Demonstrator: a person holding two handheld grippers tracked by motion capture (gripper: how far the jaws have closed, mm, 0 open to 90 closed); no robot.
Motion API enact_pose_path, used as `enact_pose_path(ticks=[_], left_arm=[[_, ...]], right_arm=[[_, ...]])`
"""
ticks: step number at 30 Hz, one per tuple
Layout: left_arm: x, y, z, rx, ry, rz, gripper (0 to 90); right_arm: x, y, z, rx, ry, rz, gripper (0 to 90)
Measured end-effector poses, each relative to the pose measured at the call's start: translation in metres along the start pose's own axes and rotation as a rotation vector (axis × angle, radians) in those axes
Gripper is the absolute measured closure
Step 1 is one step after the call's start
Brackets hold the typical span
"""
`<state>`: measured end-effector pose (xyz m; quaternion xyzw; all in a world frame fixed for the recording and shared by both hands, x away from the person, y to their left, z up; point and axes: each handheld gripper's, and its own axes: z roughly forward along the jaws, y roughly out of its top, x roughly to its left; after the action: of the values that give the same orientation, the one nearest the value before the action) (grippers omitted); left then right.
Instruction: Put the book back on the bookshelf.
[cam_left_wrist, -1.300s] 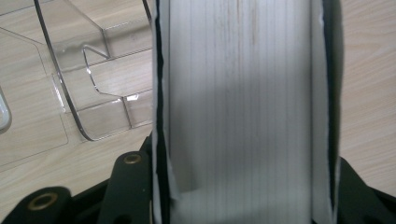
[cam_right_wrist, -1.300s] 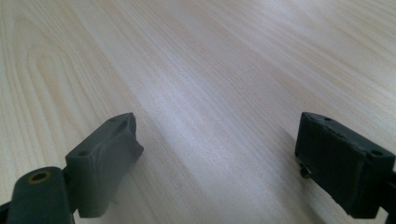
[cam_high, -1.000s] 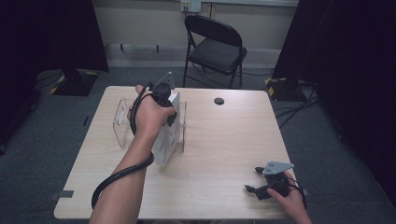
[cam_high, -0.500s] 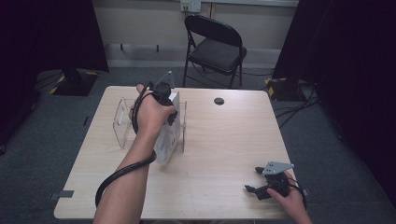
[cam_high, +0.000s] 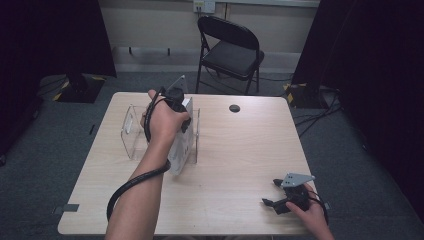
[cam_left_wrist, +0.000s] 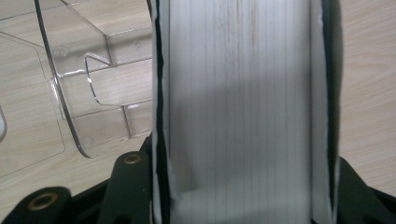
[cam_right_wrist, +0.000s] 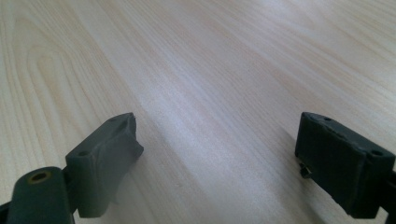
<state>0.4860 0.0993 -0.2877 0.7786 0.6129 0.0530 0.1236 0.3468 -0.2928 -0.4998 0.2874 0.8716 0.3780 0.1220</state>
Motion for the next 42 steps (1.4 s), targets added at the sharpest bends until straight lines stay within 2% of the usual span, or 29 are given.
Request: enact_pose_path(ticks=[8, 11, 12, 14, 20, 35, 39, 42], left_arm=[[-0.001, 0.001, 0.002, -0.015, 0.014, -0.011, 52.8], [0.0, 0.002, 0.003, -0.017, 0.005, -0.025, 52.8], [0.0, 0.002, 0.004, -0.019, 0.013, -0.03, 52.8], [0.001, 0.002, 0.004, -0.017, 0.011, -0.024, 52.8], [0.001, 0.004, 0.007, -0.025, 0.009, -0.042, 52.8], [-0.001, 0.008, 0.009, -0.034, 0.017, -0.046, 52.8], [-0.002, 0.009, 0.01, -0.035, 0.031, -0.047, 52.8], [-0.002, 0.01, 0.012, -0.033, 0.025, -0.05, 52.8]], right_arm=[[0.0, 0.0, 0.0, 0.0, 0.0, 0.0, 11.9], [0.0, 0.0, 0.0, 0.0, 0.0, 0.0, 11.9], [0.0, 0.0, 0.0, 0.0, -0.001, 0.0, 11.9], [0.0, 0.0, 0.0, -0.001, 0.0, -0.001, 11.9], [0.0, 0.0, 0.0, -0.001, 0.0, -0.001, 11.9], [0.0, 0.0, 0.0, -0.001, 0.0, 0.0, 11.9], [0.0, 0.0, 0.0, 0.0, -0.001, 0.0, 11.9], [0.0, 0.0, 0.0, 0.0, -0.001, 0.0, 11.9]])
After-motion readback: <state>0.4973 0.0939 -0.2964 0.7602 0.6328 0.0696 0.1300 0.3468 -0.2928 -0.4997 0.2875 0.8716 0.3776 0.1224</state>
